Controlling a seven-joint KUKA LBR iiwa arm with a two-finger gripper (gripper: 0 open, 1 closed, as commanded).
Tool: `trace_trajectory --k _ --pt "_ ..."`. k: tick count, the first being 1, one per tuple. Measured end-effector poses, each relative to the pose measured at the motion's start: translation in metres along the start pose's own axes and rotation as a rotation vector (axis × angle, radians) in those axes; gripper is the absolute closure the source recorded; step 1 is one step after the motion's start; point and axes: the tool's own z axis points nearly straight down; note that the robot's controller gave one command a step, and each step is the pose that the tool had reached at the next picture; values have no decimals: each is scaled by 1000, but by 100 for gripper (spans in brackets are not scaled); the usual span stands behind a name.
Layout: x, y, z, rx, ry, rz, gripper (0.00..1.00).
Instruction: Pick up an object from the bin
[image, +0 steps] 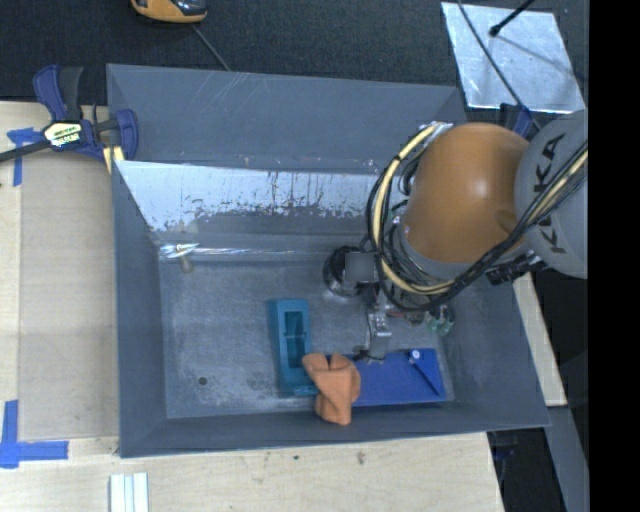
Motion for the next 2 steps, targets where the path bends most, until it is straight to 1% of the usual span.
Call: trace_trajectory --k 1,2 --pt "-2 0 -5 0 -9 1 0" --pt "9 -3 17 -1 -13 78 0"
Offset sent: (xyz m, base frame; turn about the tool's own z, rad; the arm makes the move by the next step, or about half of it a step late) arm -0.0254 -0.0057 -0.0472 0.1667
